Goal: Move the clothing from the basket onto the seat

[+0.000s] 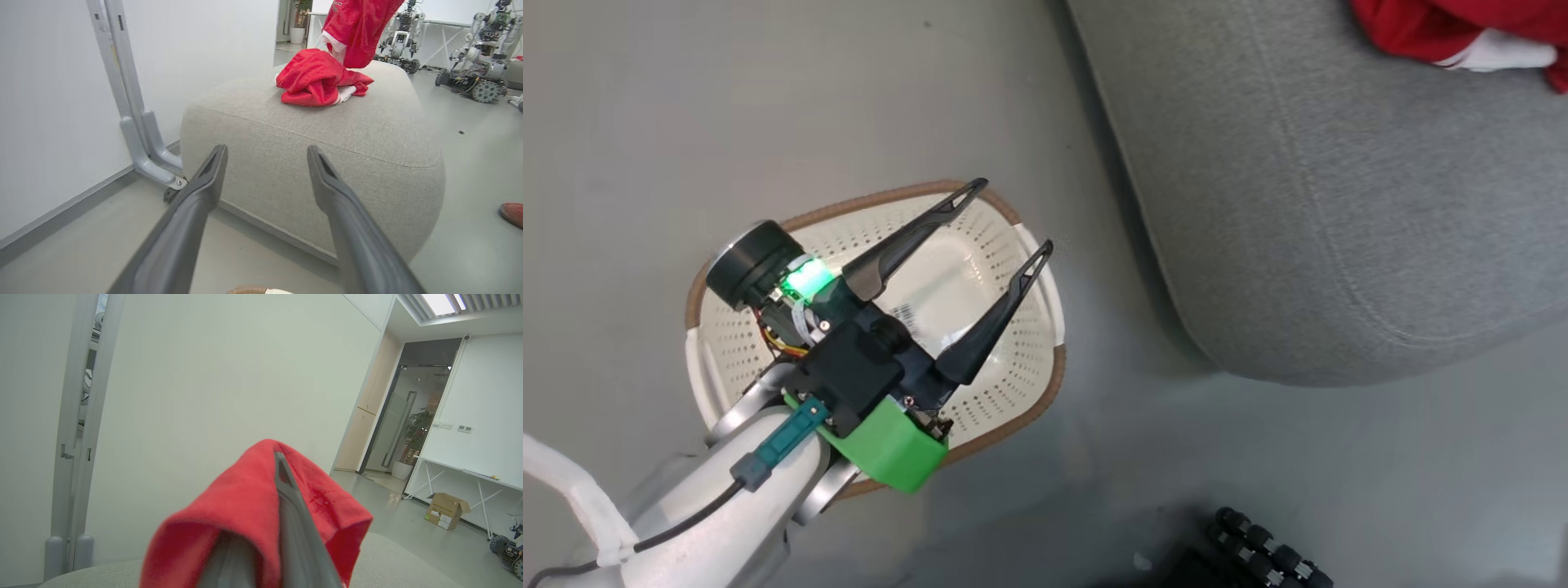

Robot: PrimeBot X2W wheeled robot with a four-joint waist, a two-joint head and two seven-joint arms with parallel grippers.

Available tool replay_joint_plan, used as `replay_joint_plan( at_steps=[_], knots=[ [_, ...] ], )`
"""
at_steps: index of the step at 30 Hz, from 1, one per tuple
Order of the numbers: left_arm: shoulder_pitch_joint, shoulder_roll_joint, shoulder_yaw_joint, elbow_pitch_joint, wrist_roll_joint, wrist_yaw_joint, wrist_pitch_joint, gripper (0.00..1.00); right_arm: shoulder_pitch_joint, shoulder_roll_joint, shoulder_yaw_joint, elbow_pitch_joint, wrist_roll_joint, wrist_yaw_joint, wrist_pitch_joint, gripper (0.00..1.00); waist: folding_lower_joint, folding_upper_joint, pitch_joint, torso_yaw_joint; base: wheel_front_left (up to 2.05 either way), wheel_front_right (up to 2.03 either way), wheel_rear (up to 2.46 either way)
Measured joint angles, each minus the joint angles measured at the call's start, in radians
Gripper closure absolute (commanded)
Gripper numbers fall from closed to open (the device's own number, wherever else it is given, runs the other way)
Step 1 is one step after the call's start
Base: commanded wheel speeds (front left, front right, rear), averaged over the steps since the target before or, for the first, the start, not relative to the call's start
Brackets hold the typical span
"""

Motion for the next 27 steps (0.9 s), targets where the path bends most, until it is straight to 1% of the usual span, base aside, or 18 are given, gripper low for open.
replay_joint_plan(
  at_steps=[4,7,8,9,10,12,15,20,22,24,27],
  knots=[
    [0.009,-0.003,0.041,-0.018,-0.009,0.017,-0.013,0.0,0.004,-0.006,0.001,0.088,-0.019,0.0,0.016,1.0,0.0,0.0,0.048,0.071,0.0,0.0,0.0],
    [0.027,-0.013,0.067,-0.008,-0.016,0.026,-0.015,0.0,0.034,0.03,-0.011,0.171,-0.04,0.0,0.018,1.0,0.0001,0.0,0.08,0.125,0.0,0.0,0.0],
    [0.03,-0.024,0.079,-0.001,-0.017,0.029,-0.016,0.0,0.052,0.049,-0.019,0.202,-0.047,0.0,0.018,0.82,0.0001,0.0,0.089,0.145,0.0,0.0,0.0],
    [0.031,-0.04,0.093,-0.001,-0.02,0.029,-0.018,0.0,0.075,0.062,-0.021,0.229,-0.054,0.0,0.018,0.71,0.0001,0.0,0.097,0.165,0.0,0.0,0.0],
    [0.031,-0.055,0.106,-0.001,-0.022,0.028,-0.019,0.0,0.098,0.074,-0.028,0.25,-0.067,0.0,0.012,0.0,0.0,0.0,0.102,0.185,0.0,0.0,0.0],
    [0.041,-0.084,0.123,0.002,-0.021,0.017,-0.02,0.0,0.129,0.093,-0.059,0.272,-0.073,0.001,-0.001,0.0,0.0,0.0,0.108,0.219,0.0,0.0,0.0],
    [0.081,-0.12,0.149,0.02,-0.01,0.001,-0.02,0.0,0.202,0.12,-0.104,0.261,-0.103,0.0,-0.012,0.0,0.0,0.0,0.102,0.27,0.0,0.0,0.0],
    [0.17,-0.178,0.225,0.047,-0.01,-0.023,-0.021,0.0,0.394,0.233,-0.126,0.08,-0.163,0.0,-0.013,0.0,-0.0001,0.0,0.041,0.319,0.0,0.0,0.0],
    [0.215,-0.21,0.26,0.063,-0.023,-0.034,-0.021,0.0,0.476,0.282,-0.111,0.023,-0.192,0.0,-0.014,0.0,-0.0002,0.0,0.011,0.332,0.0,0.0,0.0],
    [0.268,-0.24,0.299,0.08,-0.04,-0.043,-0.021,0.0,0.55,0.341,-0.091,-0.019,-0.209,0.001,-0.014,0.0,-0.0003,0.0,-0.028,0.344,0.0,0.0,0.0],
    [0.338,-0.267,0.353,0.113,-0.029,-0.049,-0.021,0.0,0.621,0.401,-0.06,-0.059,-0.225,0.0,-0.014,0.0,-0.0002,0.0,-0.091,0.356,0.0,0.0,0.0]
  ],
)
